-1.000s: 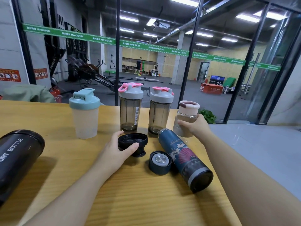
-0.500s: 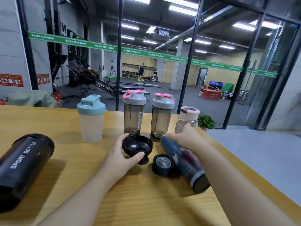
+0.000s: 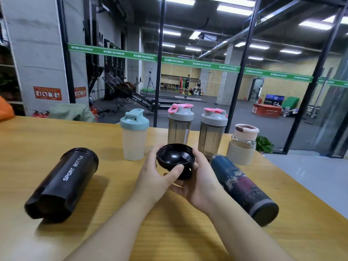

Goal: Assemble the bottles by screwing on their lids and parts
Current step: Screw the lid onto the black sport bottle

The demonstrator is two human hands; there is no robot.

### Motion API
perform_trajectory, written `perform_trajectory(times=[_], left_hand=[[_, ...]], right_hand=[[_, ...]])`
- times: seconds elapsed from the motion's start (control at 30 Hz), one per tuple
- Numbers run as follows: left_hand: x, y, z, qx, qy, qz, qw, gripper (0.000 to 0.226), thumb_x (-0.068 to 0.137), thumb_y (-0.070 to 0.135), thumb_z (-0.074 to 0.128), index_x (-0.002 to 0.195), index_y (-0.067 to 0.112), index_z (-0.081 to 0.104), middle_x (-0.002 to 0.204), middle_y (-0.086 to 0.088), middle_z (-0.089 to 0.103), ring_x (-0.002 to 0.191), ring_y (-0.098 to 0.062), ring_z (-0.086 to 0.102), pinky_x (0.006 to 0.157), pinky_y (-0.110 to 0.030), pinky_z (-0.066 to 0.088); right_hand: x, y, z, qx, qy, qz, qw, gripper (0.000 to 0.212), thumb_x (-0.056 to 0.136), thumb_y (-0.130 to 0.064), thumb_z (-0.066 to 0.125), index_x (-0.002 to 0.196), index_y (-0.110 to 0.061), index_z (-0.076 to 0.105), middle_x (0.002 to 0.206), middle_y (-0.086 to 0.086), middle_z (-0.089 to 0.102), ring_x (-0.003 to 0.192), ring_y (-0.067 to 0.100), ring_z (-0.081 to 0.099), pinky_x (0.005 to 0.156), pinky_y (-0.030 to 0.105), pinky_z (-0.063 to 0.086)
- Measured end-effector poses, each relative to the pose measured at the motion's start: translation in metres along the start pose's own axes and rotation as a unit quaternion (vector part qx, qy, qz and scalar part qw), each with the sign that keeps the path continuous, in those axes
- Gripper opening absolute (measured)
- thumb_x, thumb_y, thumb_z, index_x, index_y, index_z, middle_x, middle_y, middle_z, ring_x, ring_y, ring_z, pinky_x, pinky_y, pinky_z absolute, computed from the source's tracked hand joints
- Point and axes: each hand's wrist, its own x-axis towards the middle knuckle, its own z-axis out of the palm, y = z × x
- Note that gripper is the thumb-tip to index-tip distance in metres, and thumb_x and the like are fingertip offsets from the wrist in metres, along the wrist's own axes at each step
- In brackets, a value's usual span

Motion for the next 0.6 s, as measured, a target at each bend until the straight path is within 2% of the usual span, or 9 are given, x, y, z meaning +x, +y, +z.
perform_trajectory(times=[0.17,0.2,0.27,0.3,0.33,0.4,0.47,0.53,0.6], left_hand=[[0.006,0.002,-0.014,-0.042,0.005,-0.004,0.999,0.059,0.058,0.055,0.070,0.112,0.047,0.046,0.117,0.011,0.062,0.113,-0.009,0.058,0.100,-0.039,0.046],[0.007,0.002,-0.017,-0.034,-0.001,-0.008,0.999,0.061,0.058,0.055,0.071,0.113,0.046,0.046,0.117,0.011,0.062,0.111,-0.006,0.059,0.098,-0.034,0.047],[0.006,0.006,-0.029,0.016,-0.028,-0.014,0.999,0.069,0.057,0.057,0.073,0.118,0.046,0.044,0.117,0.018,0.058,0.106,0.002,0.057,0.090,-0.014,0.045],[0.007,0.009,-0.036,0.062,-0.045,-0.017,0.997,0.078,0.057,0.062,0.073,0.125,0.045,0.039,0.121,0.023,0.054,0.110,0.003,0.053,0.090,-0.011,0.041],[0.008,0.011,-0.044,0.125,-0.065,-0.012,0.990,0.093,0.055,0.073,0.068,0.136,0.042,0.034,0.126,0.024,0.050,0.118,0.000,0.047,0.097,-0.015,0.038],[0.009,0.019,-0.061,0.266,-0.100,0.008,0.959,0.118,0.047,0.096,0.041,0.147,0.035,0.024,0.137,0.018,0.047,0.132,-0.011,0.035,0.114,-0.036,0.026],[0.007,0.027,-0.078,0.327,-0.101,0.011,0.939,0.129,0.037,0.101,0.026,0.147,0.033,0.027,0.139,0.014,0.047,0.134,-0.015,0.032,0.116,-0.043,0.020],[0.004,0.035,-0.090,0.368,-0.069,0.019,0.927,0.124,0.041,0.100,0.026,0.143,0.031,0.037,0.138,0.010,0.048,0.131,-0.015,0.035,0.114,-0.043,0.023],[0.002,0.038,-0.096,0.430,-0.027,0.010,0.903,0.094,0.062,0.085,0.045,0.139,0.032,0.043,0.142,0.008,0.045,0.133,-0.015,0.033,0.115,-0.044,0.019]], right_hand=[[0.000,-0.001,0.016,0.147,-0.097,0.039,0.984,0.053,0.090,-0.051,0.050,0.123,-0.011,0.061,0.117,0.019,0.066,0.107,0.040,0.063,0.098,0.053,0.044],[0.001,0.000,0.019,0.163,-0.103,0.043,0.980,0.054,0.089,-0.052,0.052,0.120,-0.009,0.062,0.116,0.020,0.066,0.106,0.041,0.064,0.098,0.053,0.044],[0.003,0.003,0.024,0.197,-0.107,0.046,0.974,0.054,0.085,-0.048,0.058,0.115,-0.003,0.061,0.111,0.024,0.067,0.102,0.043,0.064,0.099,0.052,0.043],[0.004,0.004,0.026,0.207,-0.105,0.044,0.972,0.055,0.081,-0.045,0.061,0.115,0.000,0.060,0.111,0.026,0.066,0.102,0.045,0.063,0.100,0.051,0.043],[0.006,0.006,0.025,0.209,-0.099,0.041,0.972,0.057,0.077,-0.041,0.064,0.115,0.001,0.058,0.111,0.028,0.066,0.103,0.047,0.062,0.100,0.051,0.043],[0.008,0.010,0.022,0.199,-0.077,0.029,0.976,0.062,0.071,-0.038,0.067,0.118,0.001,0.056,0.113,0.029,0.065,0.104,0.048,0.061,0.094,0.049,0.049],[0.010,0.013,0.016,0.189,-0.053,0.019,0.980,0.063,0.070,-0.037,0.068,0.121,-0.001,0.055,0.113,0.027,0.065,0.101,0.044,0.064,0.087,0.048,0.053],[0.010,0.015,0.009,0.175,-0.031,0.011,0.984,0.062,0.071,-0.037,0.069,0.122,-0.004,0.055,0.115,0.025,0.065,0.104,0.043,0.063,0.086,0.047,0.053],[0.010,0.017,0.005,0.155,-0.012,0.006,0.988,0.065,0.069,-0.038,0.070,0.123,-0.006,0.054,0.117,0.024,0.064,0.106,0.042,0.063,0.082,0.045,0.055]])
